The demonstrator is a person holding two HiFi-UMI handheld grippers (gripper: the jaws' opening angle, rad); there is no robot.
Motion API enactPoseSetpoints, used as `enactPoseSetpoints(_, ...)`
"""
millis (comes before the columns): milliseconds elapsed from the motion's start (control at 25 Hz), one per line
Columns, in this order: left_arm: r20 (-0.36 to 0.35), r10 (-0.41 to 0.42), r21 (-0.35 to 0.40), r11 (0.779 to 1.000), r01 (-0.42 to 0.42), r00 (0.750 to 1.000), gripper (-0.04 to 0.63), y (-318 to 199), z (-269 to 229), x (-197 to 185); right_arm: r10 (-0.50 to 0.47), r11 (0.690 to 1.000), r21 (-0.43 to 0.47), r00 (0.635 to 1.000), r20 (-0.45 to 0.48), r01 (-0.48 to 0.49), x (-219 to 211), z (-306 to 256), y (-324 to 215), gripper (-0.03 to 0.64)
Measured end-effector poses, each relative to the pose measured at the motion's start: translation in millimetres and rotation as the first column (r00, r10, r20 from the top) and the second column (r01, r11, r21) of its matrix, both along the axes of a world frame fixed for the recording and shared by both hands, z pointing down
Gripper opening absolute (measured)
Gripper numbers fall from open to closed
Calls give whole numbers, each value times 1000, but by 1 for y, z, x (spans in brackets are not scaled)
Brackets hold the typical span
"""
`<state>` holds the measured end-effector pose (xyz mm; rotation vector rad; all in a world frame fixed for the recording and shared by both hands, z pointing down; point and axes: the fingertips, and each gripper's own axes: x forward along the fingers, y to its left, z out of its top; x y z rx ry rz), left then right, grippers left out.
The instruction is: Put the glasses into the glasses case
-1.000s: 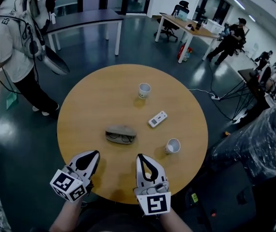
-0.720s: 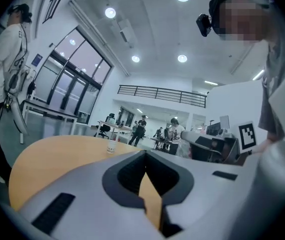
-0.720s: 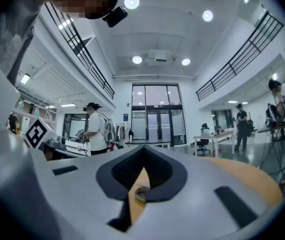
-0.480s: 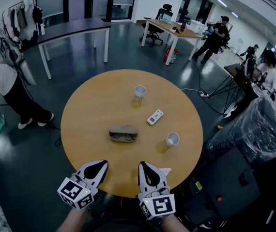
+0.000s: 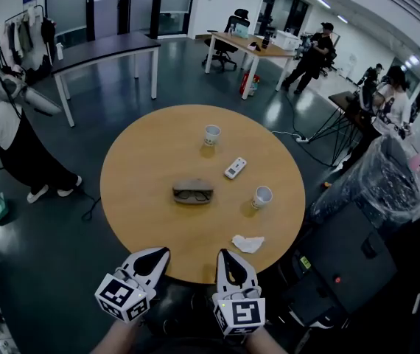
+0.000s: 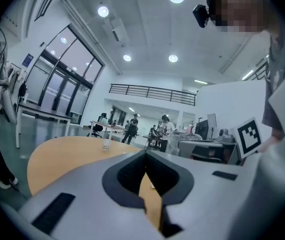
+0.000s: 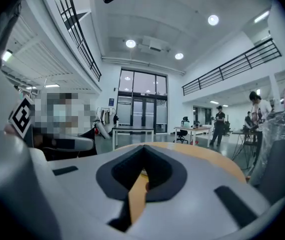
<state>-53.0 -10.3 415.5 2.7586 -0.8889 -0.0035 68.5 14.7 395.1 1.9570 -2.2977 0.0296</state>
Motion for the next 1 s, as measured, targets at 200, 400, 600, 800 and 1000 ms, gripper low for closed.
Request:
enactPoseSetpoints(200,0,29,-10,1000,-29,1000,6,24,8,6,1,1000,-18,1000,-19,-2,0,4,28,-14)
enactPoseSetpoints(400,5,11,-8,1000,-11,1000,6,34,9,16,-13,1000,-22,1000,-18,12,11,4,34,-14)
enactPoseSetpoints(600,11,-34,2,999,34,999,6,42,0,24,-54,998,-15,999,-6,54,19,-5,37,-14)
enactPoseSetpoints(800,15,-39,15,999,39,999,6,52,-6,44,-79,997,-6,997,14,79,35,-8,43,-14)
enactPoseSetpoints(1000,26,-34,14,999,34,999,6,63,-9,60,-93,995,-27,995,24,94,47,-6,53,-14)
